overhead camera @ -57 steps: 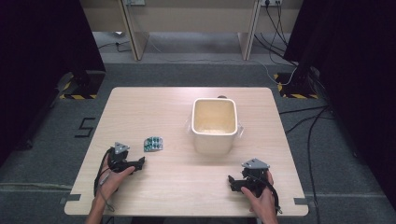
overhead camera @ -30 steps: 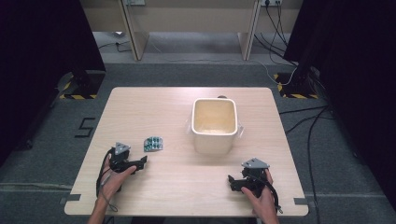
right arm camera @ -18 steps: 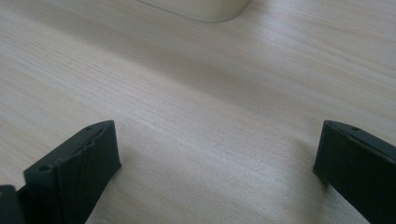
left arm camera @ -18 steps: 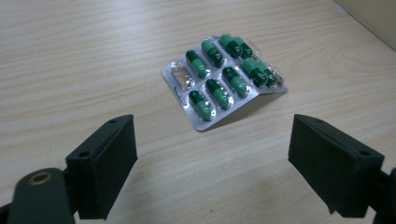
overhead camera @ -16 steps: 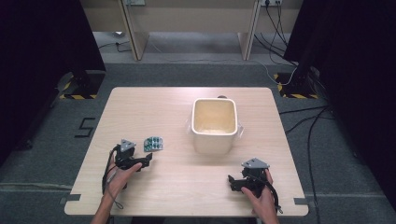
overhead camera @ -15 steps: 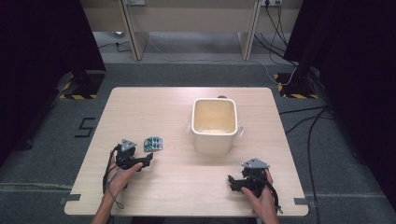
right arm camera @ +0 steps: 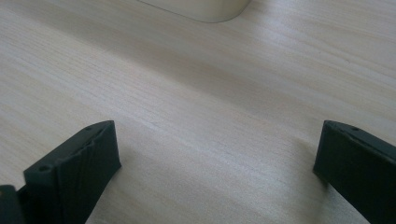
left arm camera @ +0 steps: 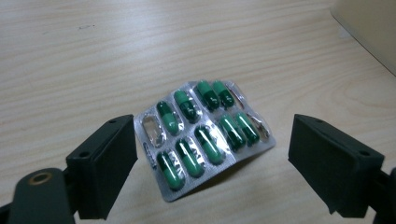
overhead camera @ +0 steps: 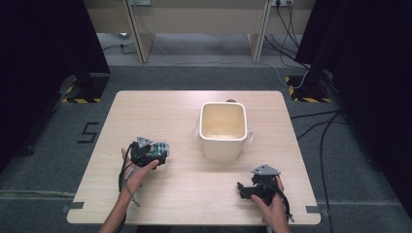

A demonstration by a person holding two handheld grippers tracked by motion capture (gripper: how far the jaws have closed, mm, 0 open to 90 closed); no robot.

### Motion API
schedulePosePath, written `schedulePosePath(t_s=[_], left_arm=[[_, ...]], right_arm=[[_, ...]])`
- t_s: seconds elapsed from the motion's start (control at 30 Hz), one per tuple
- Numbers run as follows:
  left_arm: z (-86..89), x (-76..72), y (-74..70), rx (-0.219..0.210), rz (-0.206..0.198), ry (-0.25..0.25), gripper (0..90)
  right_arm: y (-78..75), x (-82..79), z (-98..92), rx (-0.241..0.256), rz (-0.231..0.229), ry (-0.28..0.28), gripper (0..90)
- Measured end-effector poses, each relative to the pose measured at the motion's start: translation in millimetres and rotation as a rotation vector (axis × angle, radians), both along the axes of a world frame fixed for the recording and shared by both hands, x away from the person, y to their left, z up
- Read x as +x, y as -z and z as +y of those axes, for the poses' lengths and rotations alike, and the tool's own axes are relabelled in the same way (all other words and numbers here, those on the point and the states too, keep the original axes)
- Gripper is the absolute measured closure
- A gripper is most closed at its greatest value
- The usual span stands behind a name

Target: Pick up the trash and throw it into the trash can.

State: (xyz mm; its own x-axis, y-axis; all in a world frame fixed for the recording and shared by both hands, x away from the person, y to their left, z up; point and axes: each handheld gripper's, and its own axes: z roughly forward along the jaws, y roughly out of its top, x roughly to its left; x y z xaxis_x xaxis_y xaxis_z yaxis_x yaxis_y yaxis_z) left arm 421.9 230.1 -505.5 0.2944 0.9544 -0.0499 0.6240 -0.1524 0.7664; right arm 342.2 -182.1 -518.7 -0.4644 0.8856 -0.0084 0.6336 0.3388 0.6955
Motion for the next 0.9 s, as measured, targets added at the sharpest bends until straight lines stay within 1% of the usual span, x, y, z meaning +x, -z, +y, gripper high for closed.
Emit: schedulePosePath(t_s=[0.17, 0.27, 0.37, 0.4, 0.5, 0.53, 0.57, 0.6, 0.63, 0.67, 0.73, 0.9], left_arm=[[-1.6, 7.1, 0.4, -0.004, 0.011, -0.017, 14.8], [-2.9, 14.5, 1.9, 0.01, 0.019, -0.038, 14.8], [-5.4, 17.1, 2.1, 0.016, 0.022, -0.042, 14.8], [-9.1, 19.4, 2.6, 0.024, 0.027, -0.036, 14.8], [-12.4, 22.7, 3.7, 0.036, 0.028, -0.042, 14.8], [-14.6, 26.3, 6.3, 0.055, 0.036, -0.049, 14.8], [-14.6, 26.3, 6.3, 0.055, 0.036, -0.049, 14.3], [-14.9, 27.4, 7.5, 0.07, 0.039, -0.047, 14.3], [-15.3, 28.2, 8.7, 0.075, 0.041, -0.056, 13.5], [-14.9, 28.8, 9.7, 0.073, 0.047, -0.059, 14.6], [-13.4, 29.0, 12.7, 0.07, 0.063, -0.063, 14.0], [-13.2, 29.7, 12.8, 0.068, 0.067, -0.061, 13.0]], right_arm=[[0.0, 0.0, 0.1, 0.001, 0.0, 0.001, 0.1], [0.0, -0.1, 0.1, 0.001, 0.0, 0.001, 0.1], [0.0, -0.1, 0.2, 0.002, 0.0, 0.002, 0.1], [0.0, -0.1, 0.1, 0.001, 0.0, 0.001, 0.1], [0.0, 0.0, 0.1, 0.001, -0.001, 0.001, 0.1], [0.0, 0.0, 0.1, 0.001, -0.001, 0.0, 0.1], [0.0, 0.0, 0.1, 0.001, -0.001, 0.0, 0.1], [0.1, 0.0, 0.1, 0.001, -0.002, 0.001, 0.1], [0.0, 0.0, 0.1, 0.001, -0.001, 0.001, 0.1], [0.0, -0.1, 0.1, 0.0, -0.001, 0.0, 0.2], [-0.1, -0.1, 0.2, 0.001, 0.0, 0.001, 0.2], [0.0, -0.1, 0.1, 0.0, -0.001, 0.0, 0.2]])
